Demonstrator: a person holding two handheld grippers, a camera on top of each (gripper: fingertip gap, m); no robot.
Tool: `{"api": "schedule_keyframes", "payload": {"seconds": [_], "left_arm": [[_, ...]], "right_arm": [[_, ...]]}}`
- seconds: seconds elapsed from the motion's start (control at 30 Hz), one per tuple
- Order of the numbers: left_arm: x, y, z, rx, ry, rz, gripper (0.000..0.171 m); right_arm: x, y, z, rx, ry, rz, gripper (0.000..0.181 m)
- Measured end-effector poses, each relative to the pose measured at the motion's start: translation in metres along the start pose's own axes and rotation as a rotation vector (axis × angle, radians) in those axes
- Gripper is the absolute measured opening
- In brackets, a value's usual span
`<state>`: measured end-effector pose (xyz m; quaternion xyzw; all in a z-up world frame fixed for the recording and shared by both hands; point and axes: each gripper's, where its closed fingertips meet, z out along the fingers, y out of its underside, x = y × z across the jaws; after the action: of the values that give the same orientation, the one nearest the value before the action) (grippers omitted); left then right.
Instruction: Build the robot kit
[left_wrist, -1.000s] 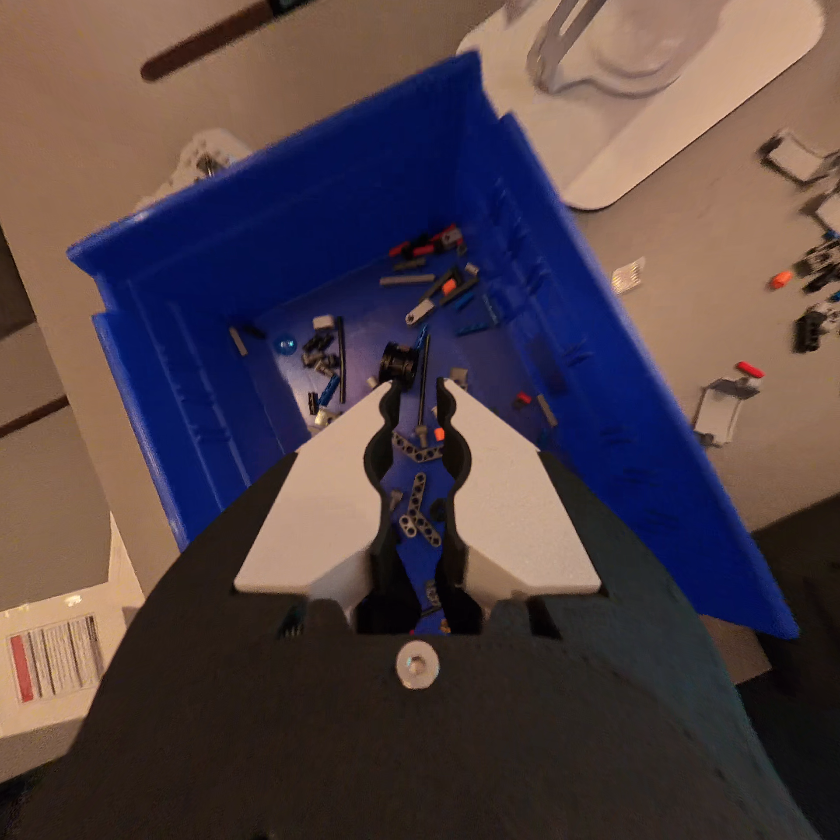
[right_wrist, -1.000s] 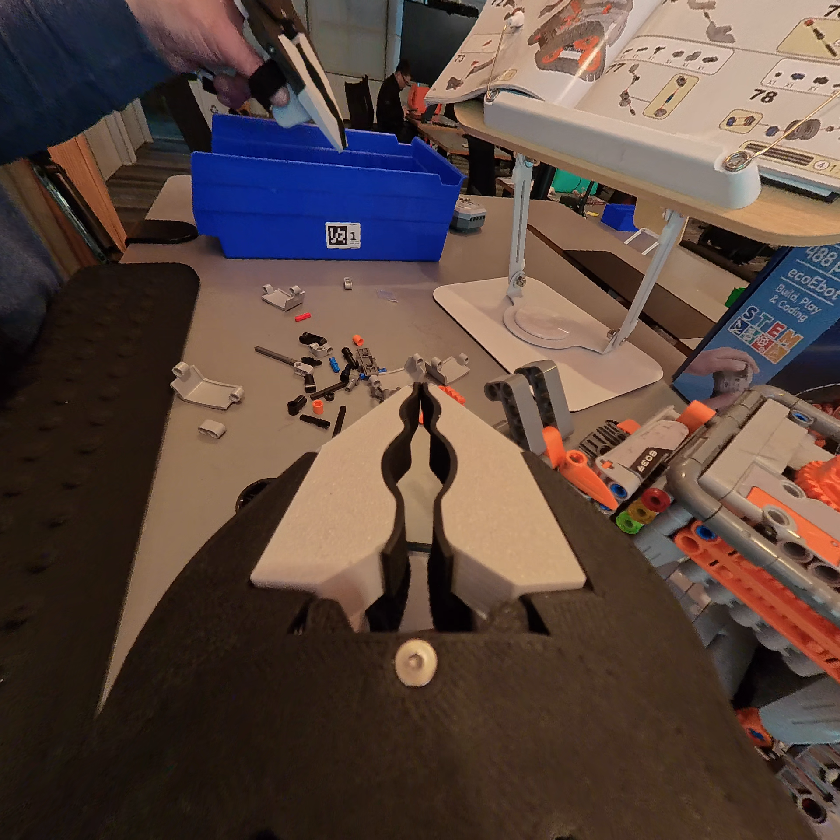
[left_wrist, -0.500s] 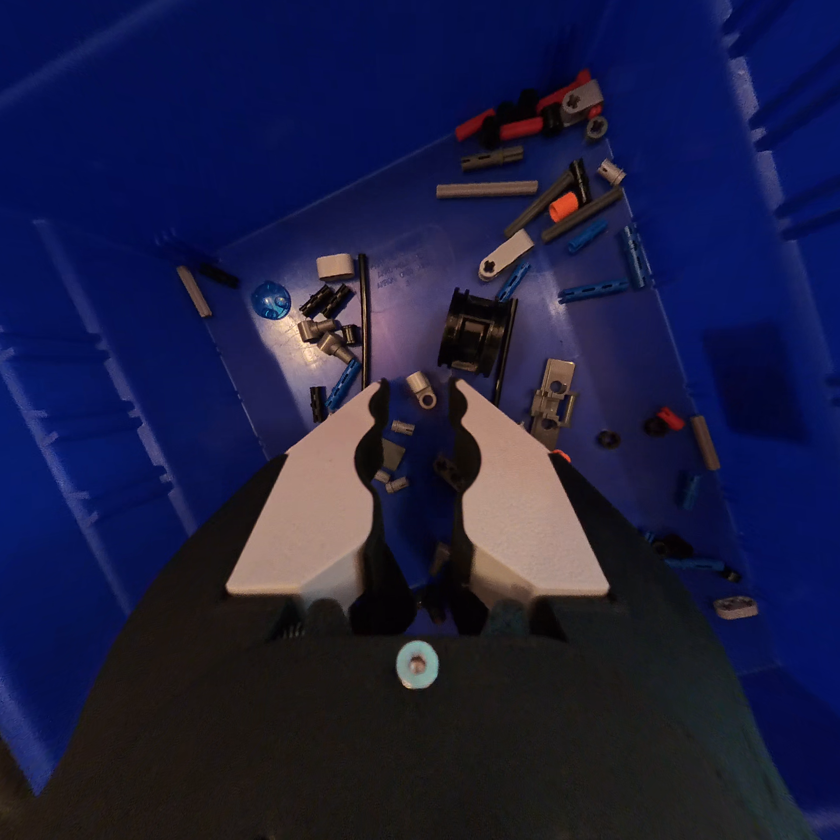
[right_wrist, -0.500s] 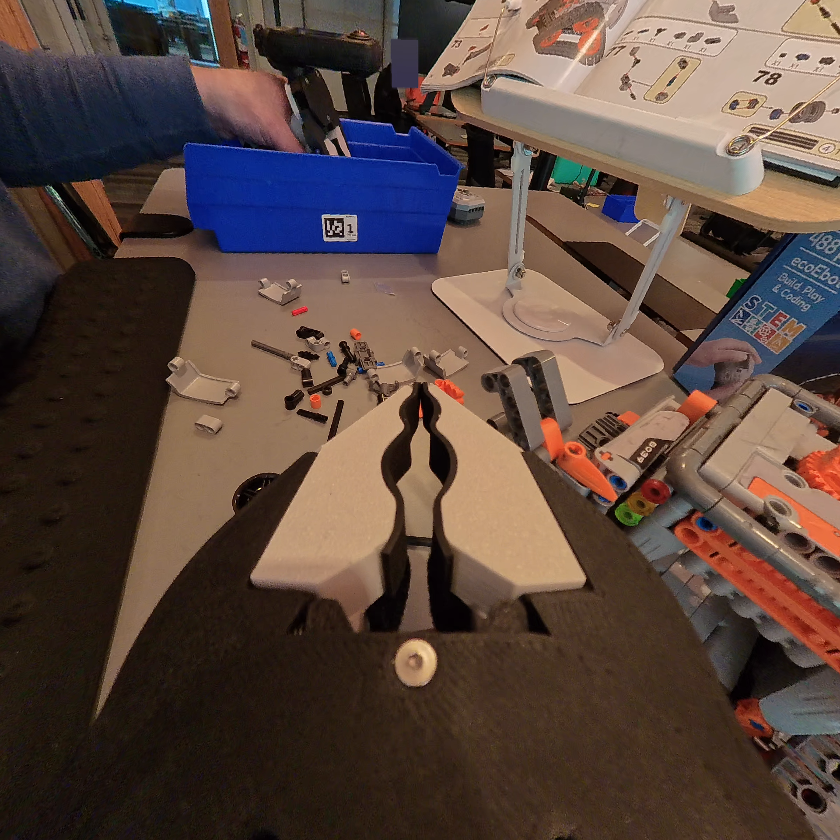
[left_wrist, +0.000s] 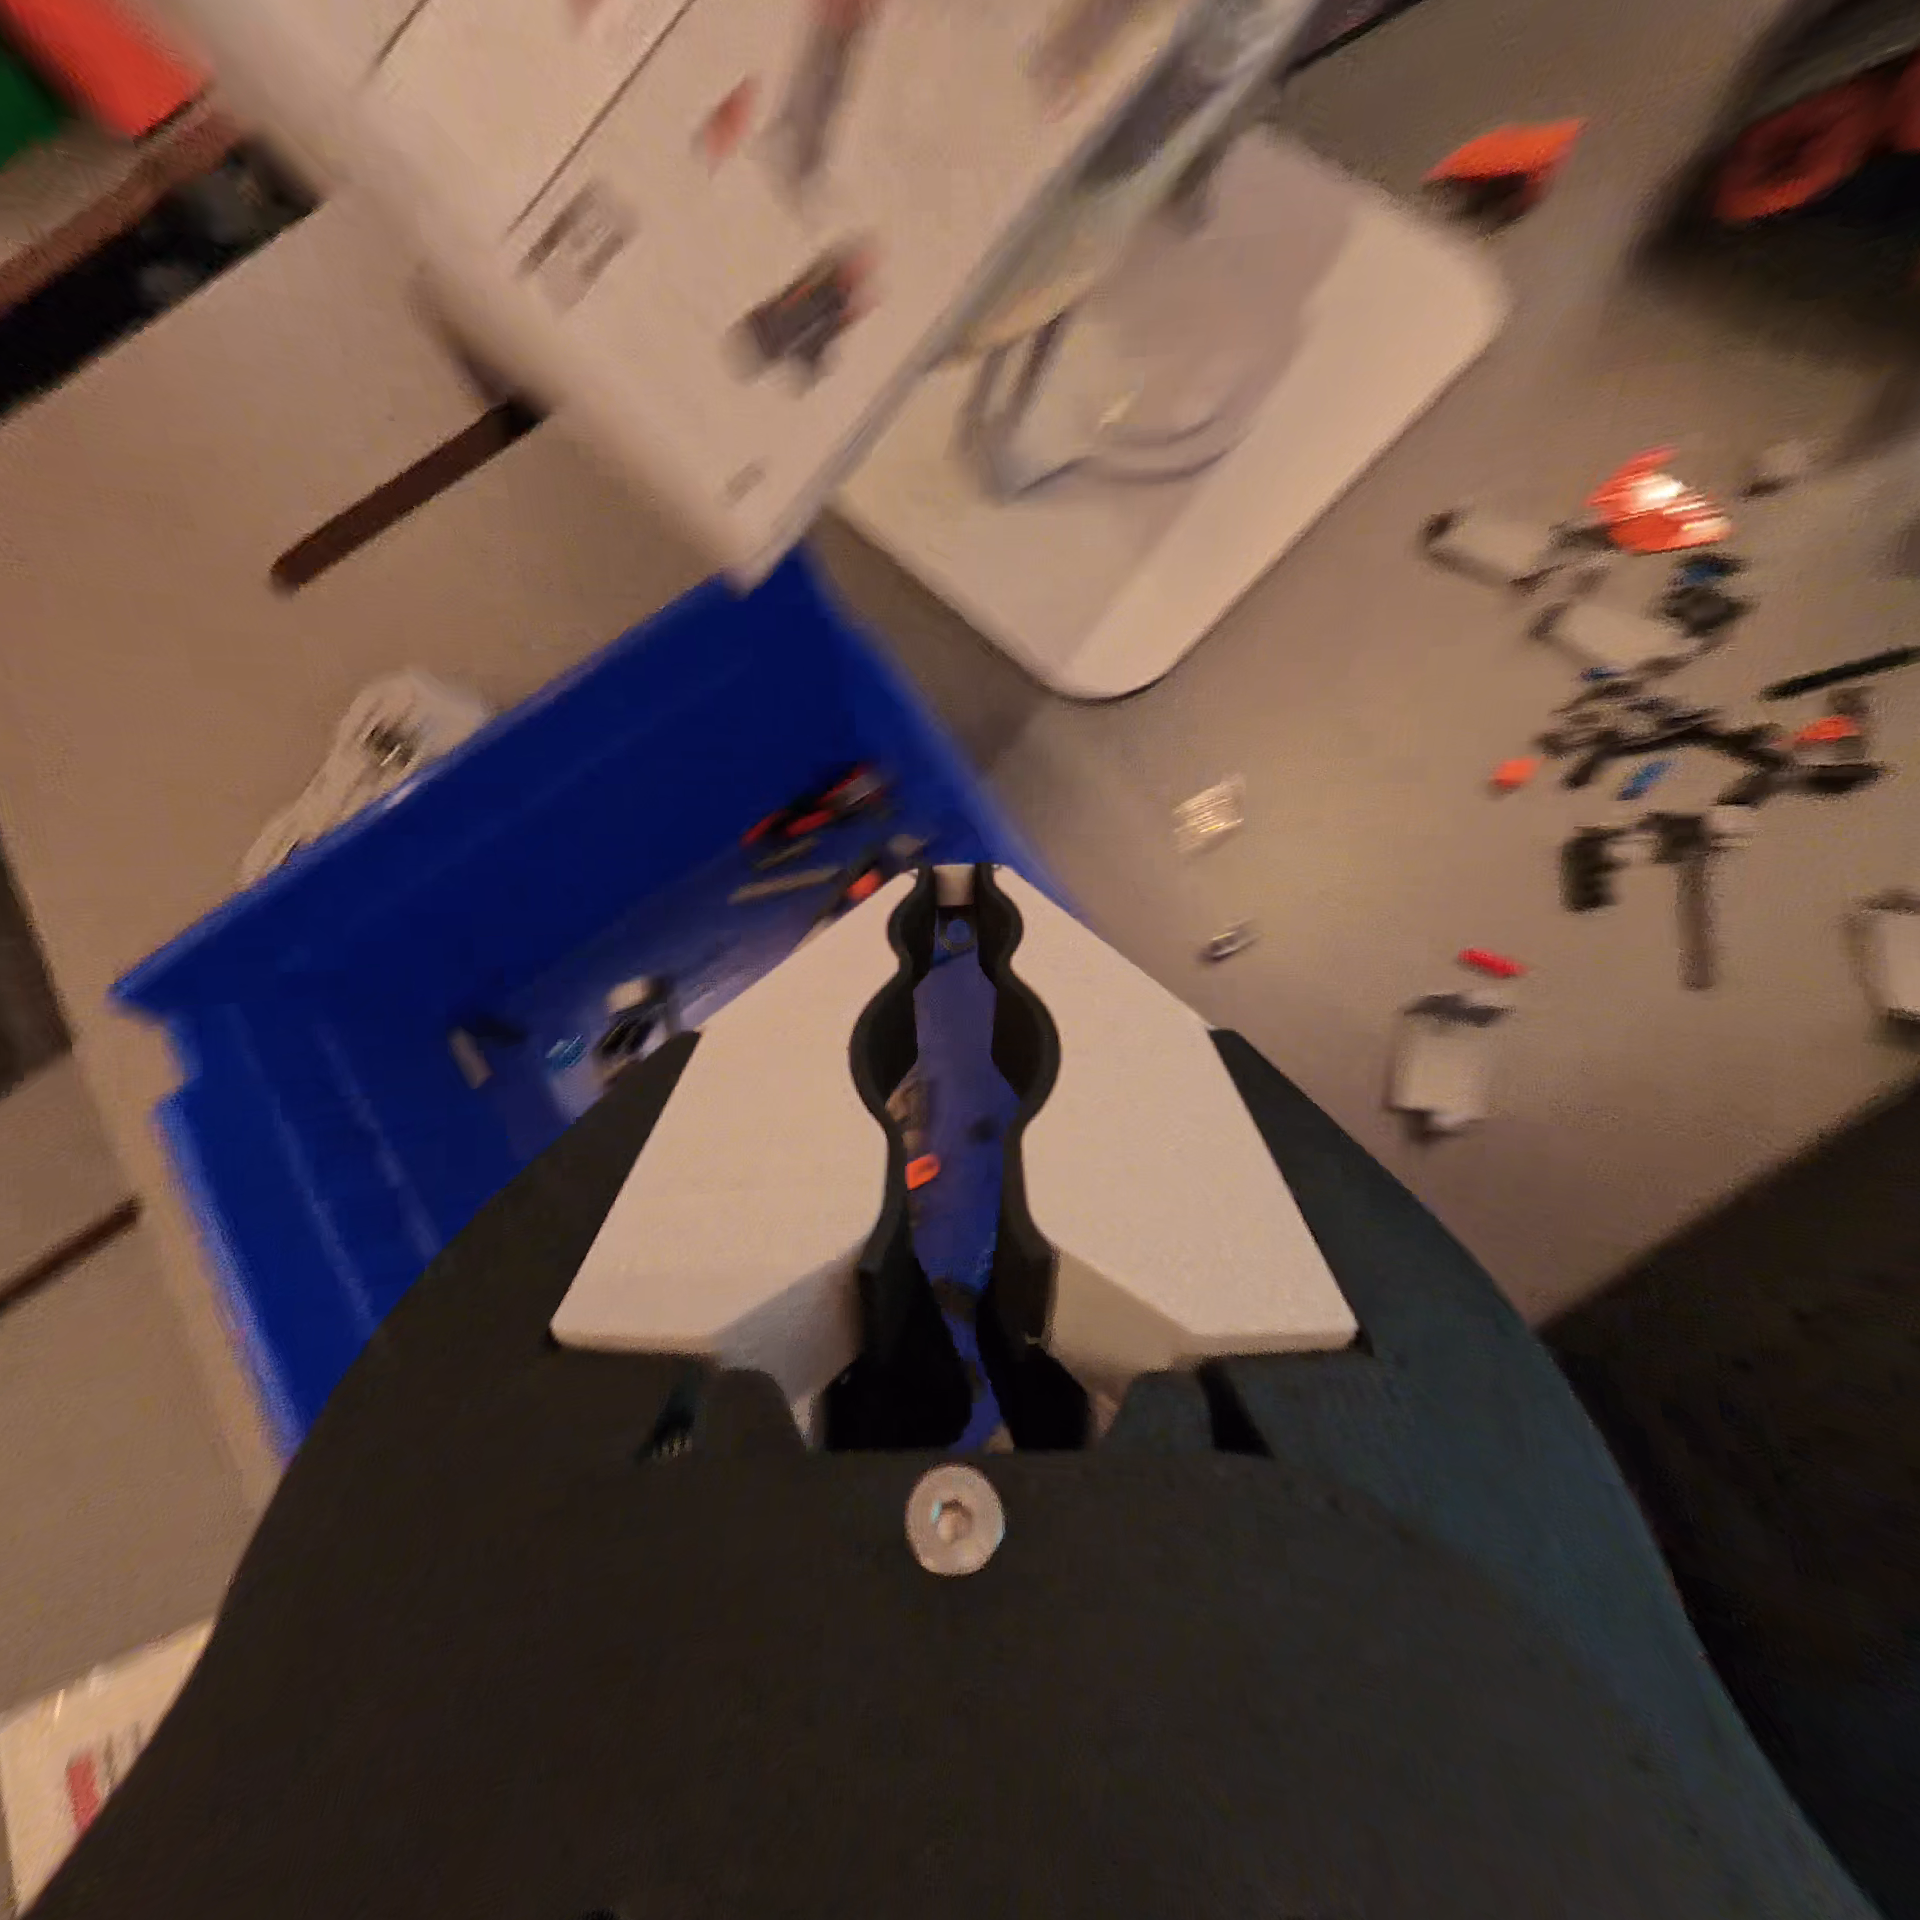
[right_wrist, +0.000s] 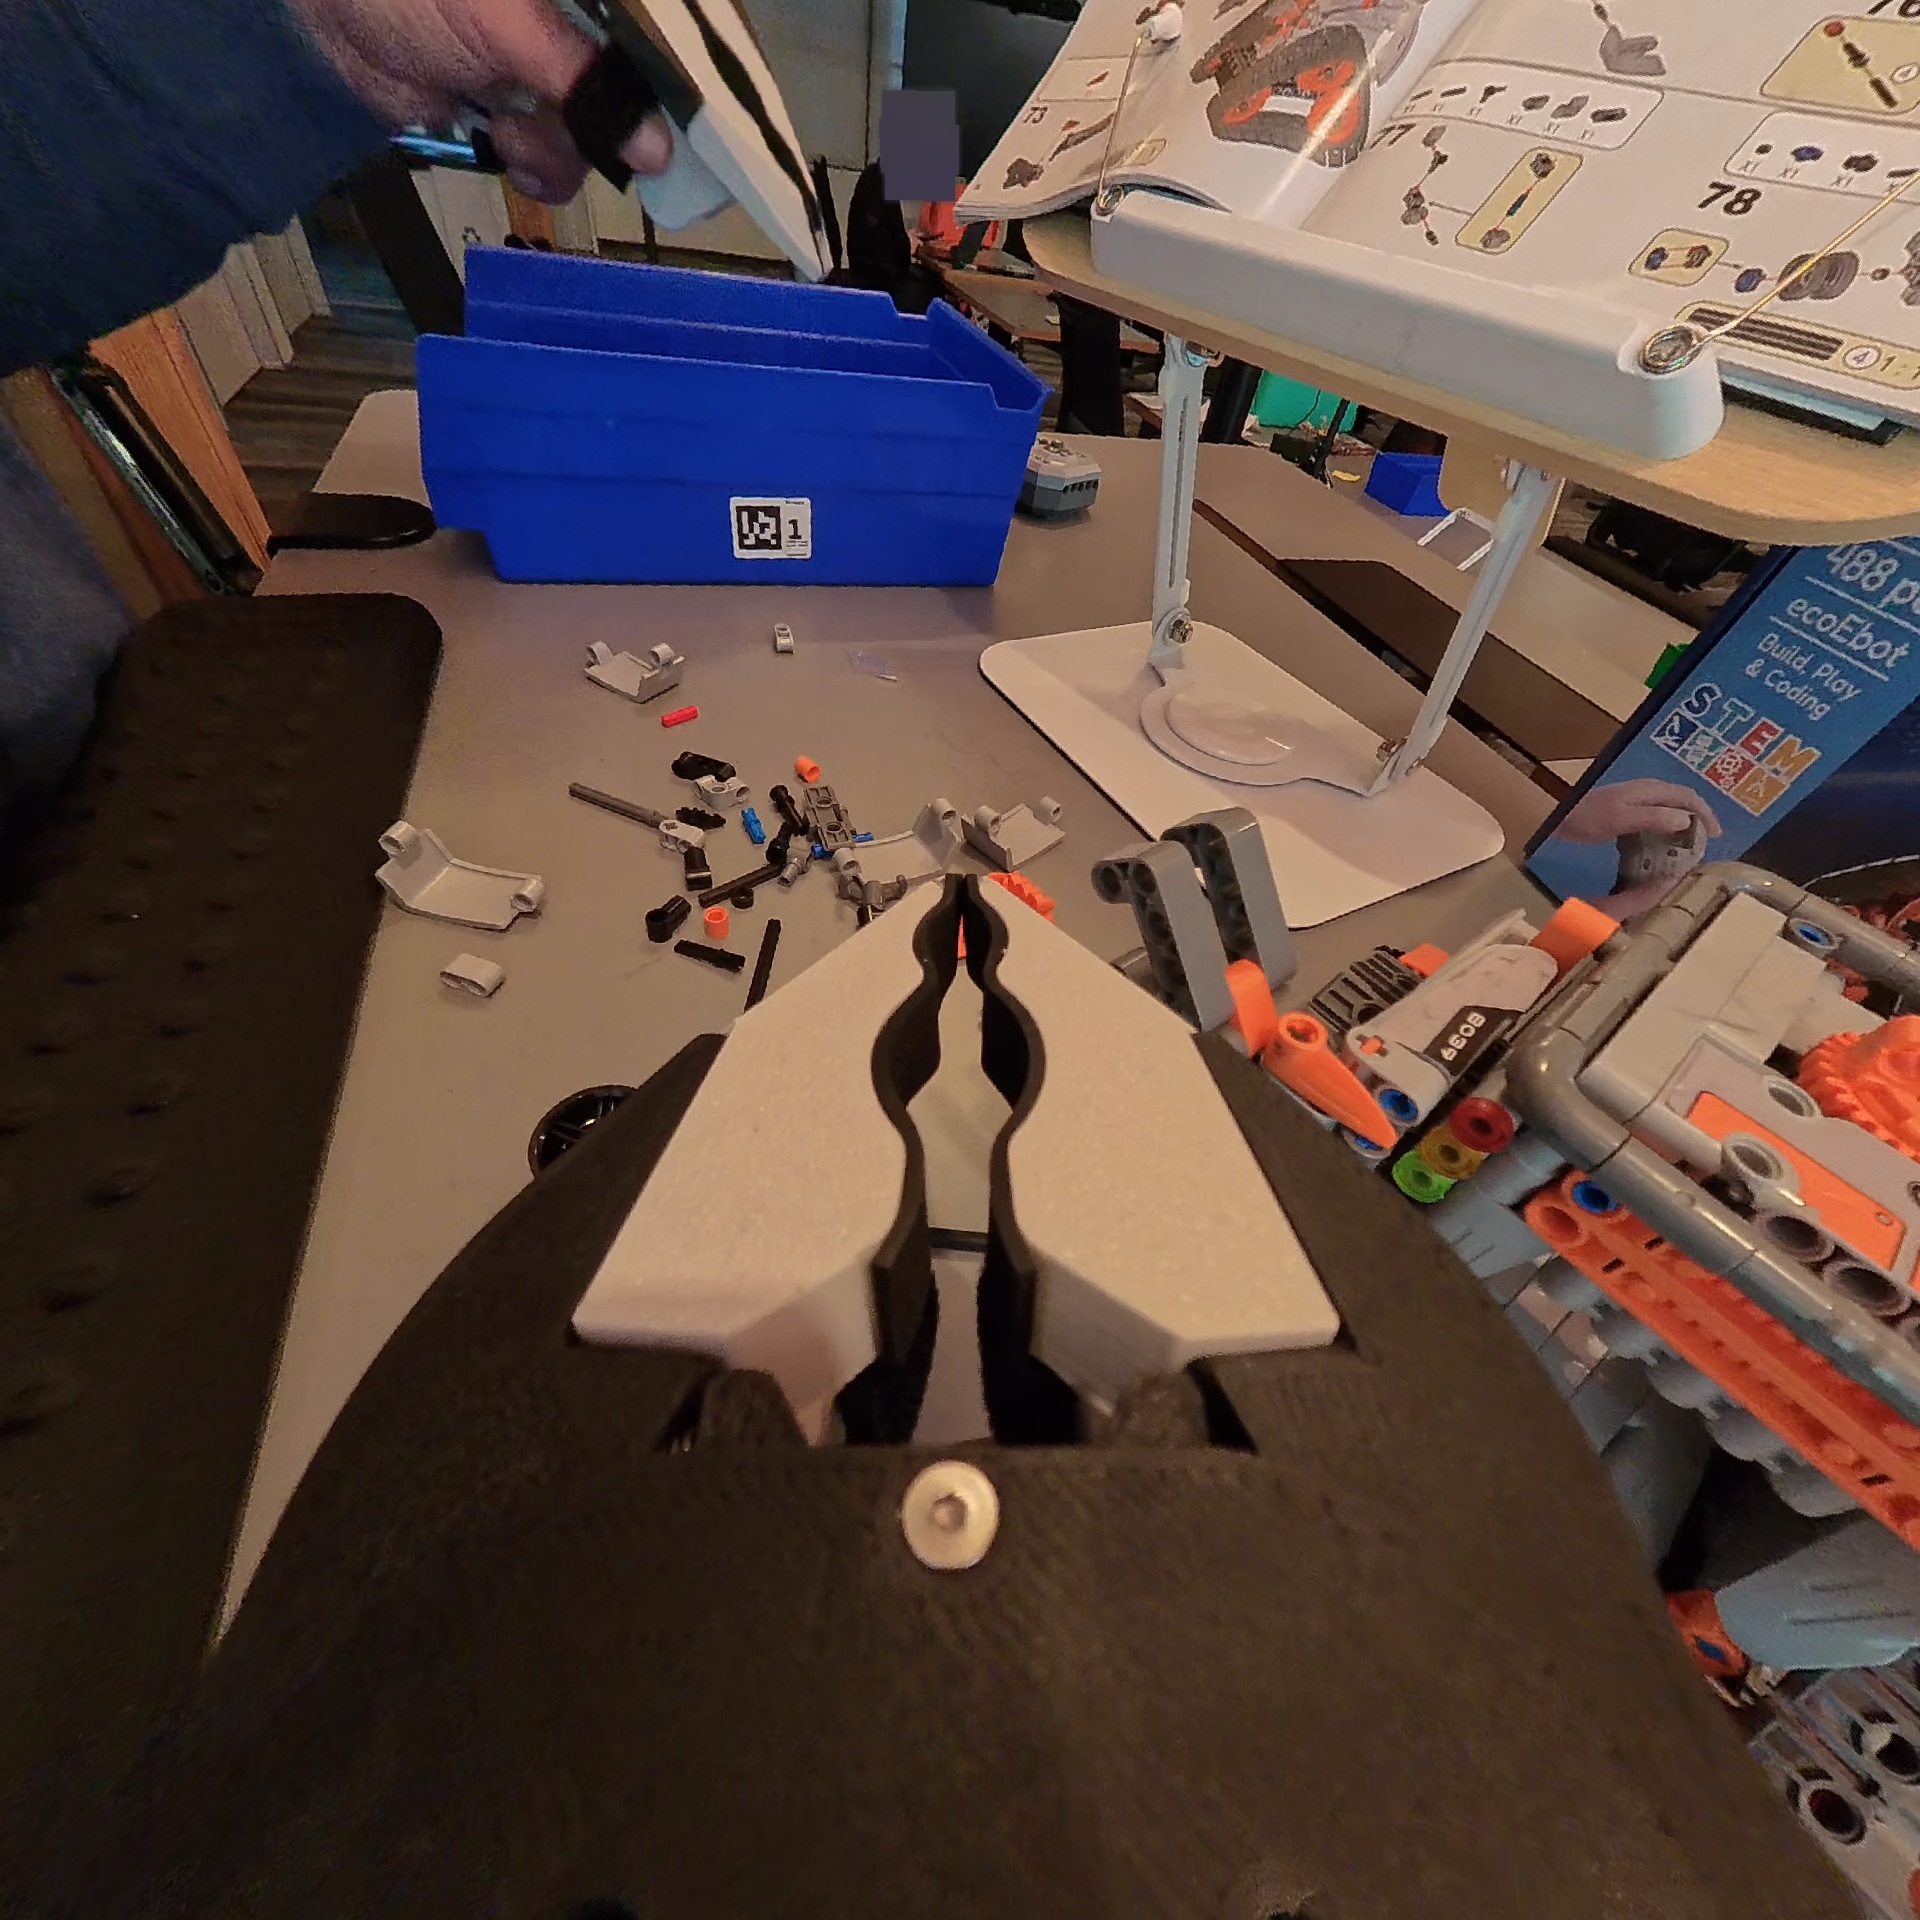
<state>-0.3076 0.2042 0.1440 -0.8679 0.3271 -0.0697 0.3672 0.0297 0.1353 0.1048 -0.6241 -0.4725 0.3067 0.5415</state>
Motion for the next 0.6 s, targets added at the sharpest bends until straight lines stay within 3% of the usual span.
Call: {"api": "schedule_keyframes", "payload": {"seconds": [0.1,0.23,0.37,0.6], "left_arm": [[0.081,-0.023,0.015,0.012,0.161,0.119,0.005],[0.158,-0.004,0.063,-0.088,0.307,0.212,0.005],[0.185,0.013,0.091,-0.149,0.362,0.209,0.005],[0.203,0.035,0.111,-0.231,0.380,0.211,0.005]], "right_arm": [[-0.001,0.000,0.000,-0.001,-0.001,-0.003,0.000],[-0.002,-0.002,0.000,0.001,-0.003,-0.008,0.000],[-0.003,-0.003,-0.001,0.003,-0.006,-0.014,0.000],[-0.005,-0.004,0.000,0.002,-0.012,-0.022,0.000]]}}
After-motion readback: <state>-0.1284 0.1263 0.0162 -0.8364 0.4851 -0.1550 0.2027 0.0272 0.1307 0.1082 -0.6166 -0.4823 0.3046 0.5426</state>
